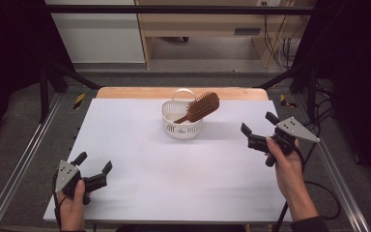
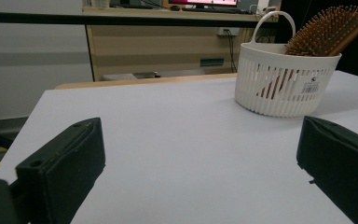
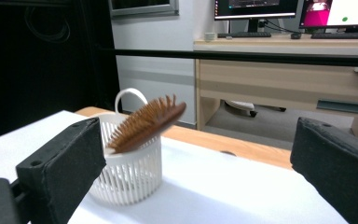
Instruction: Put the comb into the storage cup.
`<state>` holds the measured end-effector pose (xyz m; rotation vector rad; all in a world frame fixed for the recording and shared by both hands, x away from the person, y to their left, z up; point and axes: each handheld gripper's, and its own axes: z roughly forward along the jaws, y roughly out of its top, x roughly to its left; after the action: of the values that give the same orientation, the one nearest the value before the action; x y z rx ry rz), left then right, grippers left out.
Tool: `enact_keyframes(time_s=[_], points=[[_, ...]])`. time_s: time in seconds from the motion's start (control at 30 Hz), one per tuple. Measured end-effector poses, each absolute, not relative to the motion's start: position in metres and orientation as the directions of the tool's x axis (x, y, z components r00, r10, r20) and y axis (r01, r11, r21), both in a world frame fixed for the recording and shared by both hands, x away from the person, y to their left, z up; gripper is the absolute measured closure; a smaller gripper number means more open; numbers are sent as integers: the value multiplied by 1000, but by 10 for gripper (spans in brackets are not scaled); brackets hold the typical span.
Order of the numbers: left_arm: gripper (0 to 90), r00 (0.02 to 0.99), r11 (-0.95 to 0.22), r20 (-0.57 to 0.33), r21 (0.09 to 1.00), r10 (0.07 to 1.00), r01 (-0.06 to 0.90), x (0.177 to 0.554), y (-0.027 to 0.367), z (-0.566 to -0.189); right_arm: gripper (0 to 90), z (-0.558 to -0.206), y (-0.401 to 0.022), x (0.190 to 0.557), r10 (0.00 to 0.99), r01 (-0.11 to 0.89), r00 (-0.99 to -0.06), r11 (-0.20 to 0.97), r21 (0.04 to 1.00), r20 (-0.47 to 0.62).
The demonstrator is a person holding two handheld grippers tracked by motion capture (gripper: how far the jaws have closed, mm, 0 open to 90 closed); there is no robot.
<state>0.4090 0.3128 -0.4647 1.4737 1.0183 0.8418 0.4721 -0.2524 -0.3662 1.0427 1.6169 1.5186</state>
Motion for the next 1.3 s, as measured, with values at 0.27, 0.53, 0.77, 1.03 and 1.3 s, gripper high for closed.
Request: enact_keyframes(time_s=[0.27, 0.53, 0.77, 1.03, 1.3], points=[[10, 384, -52, -7, 988, 923, 144, 403, 316, -467, 30, -391, -277, 454, 899, 110, -429, -50, 993, 93], [10, 391, -34, -28, 988, 920, 149, 391, 325, -469, 31, -417, -295, 434, 905, 126, -409, -68, 990, 115], [10, 408, -36, -25, 989, 912, 142, 388, 325, -469, 31, -434, -303, 426, 911, 143, -398, -58, 988, 111], [10, 436, -37, -15, 993, 900, 111, 386, 322, -465, 31, -445, -300, 419, 906, 135, -416, -31, 990, 85], [10, 448, -32, -12, 995, 894, 92, 384, 322, -463, 31, -453, -289, 414, 892, 136, -448, 3, 991, 59]])
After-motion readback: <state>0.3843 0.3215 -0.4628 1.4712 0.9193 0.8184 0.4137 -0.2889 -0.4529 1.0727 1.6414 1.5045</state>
